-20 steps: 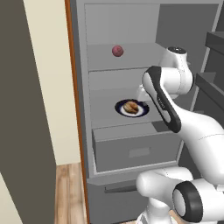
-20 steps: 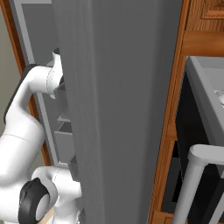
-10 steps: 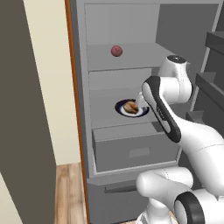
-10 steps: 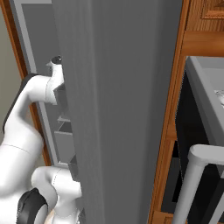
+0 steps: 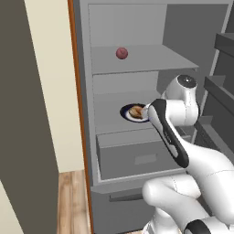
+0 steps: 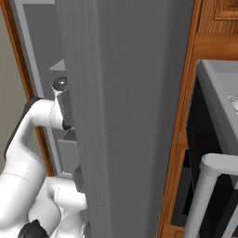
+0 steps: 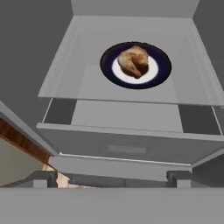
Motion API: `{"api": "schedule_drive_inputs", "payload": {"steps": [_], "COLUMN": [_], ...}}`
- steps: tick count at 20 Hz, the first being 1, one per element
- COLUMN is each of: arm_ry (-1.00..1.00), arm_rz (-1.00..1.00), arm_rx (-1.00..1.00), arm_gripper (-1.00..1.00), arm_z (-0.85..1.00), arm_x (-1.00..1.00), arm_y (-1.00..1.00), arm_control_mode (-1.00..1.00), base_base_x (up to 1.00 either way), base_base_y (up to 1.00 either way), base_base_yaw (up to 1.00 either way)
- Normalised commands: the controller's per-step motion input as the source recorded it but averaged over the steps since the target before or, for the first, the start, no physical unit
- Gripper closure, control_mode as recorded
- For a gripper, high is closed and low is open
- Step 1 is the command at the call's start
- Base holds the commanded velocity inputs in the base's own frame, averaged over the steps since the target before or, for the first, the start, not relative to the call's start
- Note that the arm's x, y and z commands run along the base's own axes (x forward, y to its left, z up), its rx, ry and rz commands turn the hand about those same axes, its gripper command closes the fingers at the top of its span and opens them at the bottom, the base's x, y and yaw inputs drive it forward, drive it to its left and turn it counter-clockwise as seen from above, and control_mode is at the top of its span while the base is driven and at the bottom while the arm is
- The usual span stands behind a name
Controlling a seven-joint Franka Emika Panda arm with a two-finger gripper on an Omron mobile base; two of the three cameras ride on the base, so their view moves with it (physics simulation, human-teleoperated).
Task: Transport the chicken drumstick from the fridge to the microwave and turn on the microwave.
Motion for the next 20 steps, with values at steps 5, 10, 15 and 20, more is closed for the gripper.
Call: {"api": "schedule_drive_inputs", "payload": {"steps": [5,10,15,20], "arm_ry": [-0.09,0.01,0.06,0.1], "arm_rz": [0.0,-0.01,0.0,0.0], "arm_rx": [0.0,0.0,0.0,0.01], "arm_gripper": [-1.0,-1.0,-1.0,-1.0], "arm_z": [-0.19,-0.06,-0.05,-0.09], "arm_x": [0.35,0.41,0.42,0.42], "arm_y": [0.0,0.0,-0.03,-0.04], "arm_control_mode": [-1.0,-1.0,-1.0,-1.0], "base_base_x": [0.0,0.0,0.0,0.0], "base_base_y": [0.0,0.0,0.0,0.0], "base_base_yaw": [0.0,0.0,0.0,0.0]}}
